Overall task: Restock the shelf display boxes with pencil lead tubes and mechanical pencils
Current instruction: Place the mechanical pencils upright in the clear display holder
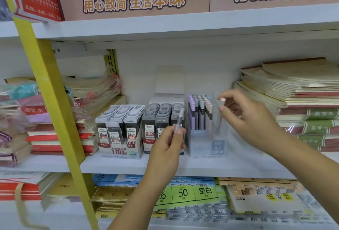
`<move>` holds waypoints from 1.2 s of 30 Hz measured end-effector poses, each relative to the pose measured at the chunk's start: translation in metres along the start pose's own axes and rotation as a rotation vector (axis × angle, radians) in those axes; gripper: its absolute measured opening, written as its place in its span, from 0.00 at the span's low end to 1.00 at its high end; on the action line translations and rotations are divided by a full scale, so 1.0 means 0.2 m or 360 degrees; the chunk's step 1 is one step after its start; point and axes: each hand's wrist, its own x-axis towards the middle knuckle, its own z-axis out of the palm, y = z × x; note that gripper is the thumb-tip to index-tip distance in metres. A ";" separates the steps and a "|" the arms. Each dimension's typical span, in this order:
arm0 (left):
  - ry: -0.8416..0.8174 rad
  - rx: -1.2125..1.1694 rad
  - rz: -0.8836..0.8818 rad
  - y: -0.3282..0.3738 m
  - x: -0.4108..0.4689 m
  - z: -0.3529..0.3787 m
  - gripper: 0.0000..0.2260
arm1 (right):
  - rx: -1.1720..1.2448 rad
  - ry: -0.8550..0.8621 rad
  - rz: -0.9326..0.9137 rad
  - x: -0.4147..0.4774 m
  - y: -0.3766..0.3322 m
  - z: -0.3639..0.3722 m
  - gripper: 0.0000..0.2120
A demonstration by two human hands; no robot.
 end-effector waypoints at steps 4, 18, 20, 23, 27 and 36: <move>-0.0046 0.0002 0.0005 0.00 0.00 0.01 0.10 | -0.0001 -0.0080 0.0031 -0.02 -0.02 0.03 0.09; -0.0103 0.0030 -0.0023 -0.03 0.00 0.00 0.09 | 0.0186 -0.0002 0.0204 0.02 -0.02 0.07 0.11; -0.0111 0.0013 -0.0026 -0.03 -0.01 0.00 0.09 | 0.0137 -0.0031 0.0215 0.02 0.00 0.08 0.12; -0.0126 -0.0066 -0.0049 -0.02 -0.01 0.00 0.10 | 0.0004 -0.0081 0.0176 0.00 0.01 0.12 0.11; -0.0138 -0.0201 -0.0073 0.01 0.01 0.00 0.10 | -0.0265 -0.0011 0.0194 0.00 0.02 0.15 0.11; -0.0236 -0.0214 0.0001 0.07 0.04 0.05 0.09 | 0.0428 0.0013 0.0165 0.02 -0.17 0.16 0.14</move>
